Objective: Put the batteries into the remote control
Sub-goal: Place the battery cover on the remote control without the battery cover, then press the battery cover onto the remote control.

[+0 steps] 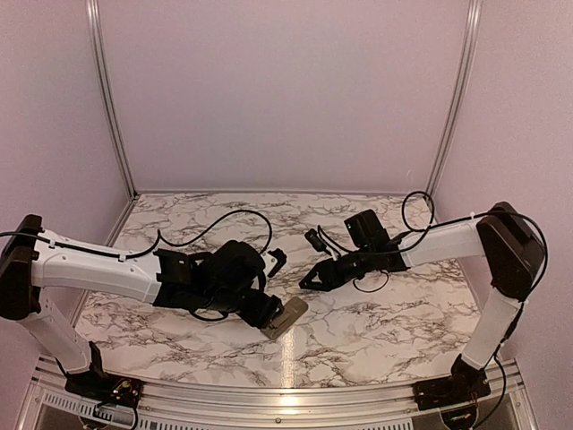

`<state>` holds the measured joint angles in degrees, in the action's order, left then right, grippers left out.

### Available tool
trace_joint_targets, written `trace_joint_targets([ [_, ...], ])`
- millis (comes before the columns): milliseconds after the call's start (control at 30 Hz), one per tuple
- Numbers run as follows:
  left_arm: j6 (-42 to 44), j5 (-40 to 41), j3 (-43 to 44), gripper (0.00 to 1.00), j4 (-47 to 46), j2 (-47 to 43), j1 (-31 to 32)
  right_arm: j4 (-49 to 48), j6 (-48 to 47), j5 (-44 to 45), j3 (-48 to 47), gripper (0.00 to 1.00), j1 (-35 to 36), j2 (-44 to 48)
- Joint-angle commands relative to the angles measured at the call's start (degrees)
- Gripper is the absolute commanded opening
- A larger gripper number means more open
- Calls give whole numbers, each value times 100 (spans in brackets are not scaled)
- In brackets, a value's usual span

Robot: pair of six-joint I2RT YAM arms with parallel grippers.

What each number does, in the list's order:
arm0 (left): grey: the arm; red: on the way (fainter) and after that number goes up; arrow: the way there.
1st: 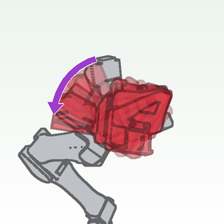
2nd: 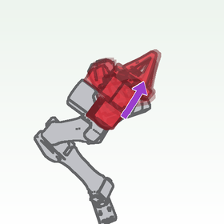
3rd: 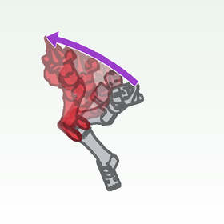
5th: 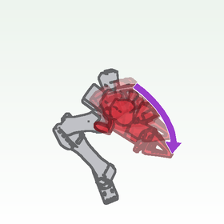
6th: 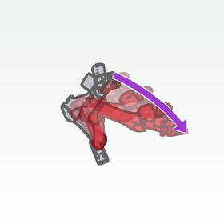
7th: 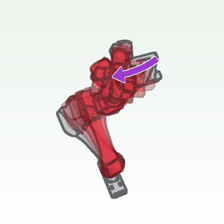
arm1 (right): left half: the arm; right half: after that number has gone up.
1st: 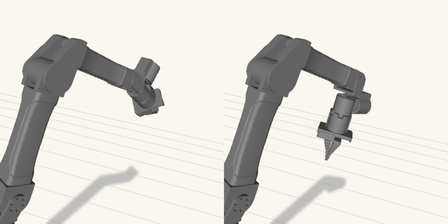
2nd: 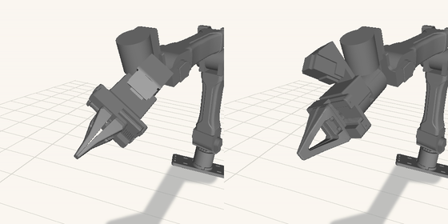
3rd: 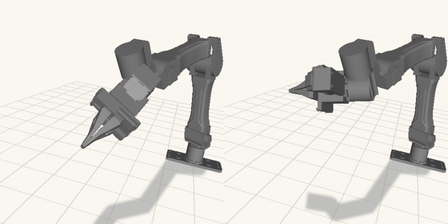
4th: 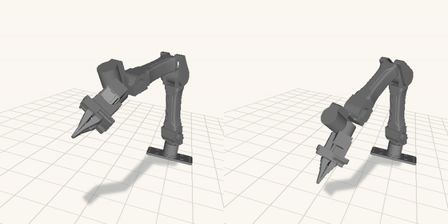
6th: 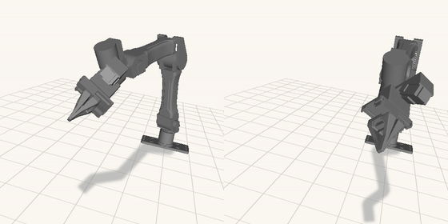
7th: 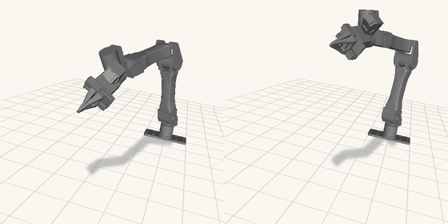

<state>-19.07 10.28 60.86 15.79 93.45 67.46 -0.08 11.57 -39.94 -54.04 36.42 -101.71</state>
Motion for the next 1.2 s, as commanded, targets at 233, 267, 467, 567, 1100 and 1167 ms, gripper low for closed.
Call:
trace_joint_targets([
  [233,-828,-587,-1498,48,-985,-927,-707,639,-292,-19,-673,25,669,45],
  [267,-845,-578,-1521,47,-1012,-918,-720,667,-303,-16,-711,24,736,-14],
  [467,-1061,-580,-1751,47,-1134,-967,-953,749,-273,-40,-838,18,1075,-246],
  [567,-1108,-580,-1817,47,-1156,-961,-1012,781,-287,-53,-896,17,1246,-385],
  [1100,-1139,-705,-1893,47,-1319,-796,-1029,877,-430,36,-925,16,1341,-969],
  [1167,-1134,-724,-1901,47,-1337,-787,-1033,921,-445,95,-933,15,1341,-1051],
])
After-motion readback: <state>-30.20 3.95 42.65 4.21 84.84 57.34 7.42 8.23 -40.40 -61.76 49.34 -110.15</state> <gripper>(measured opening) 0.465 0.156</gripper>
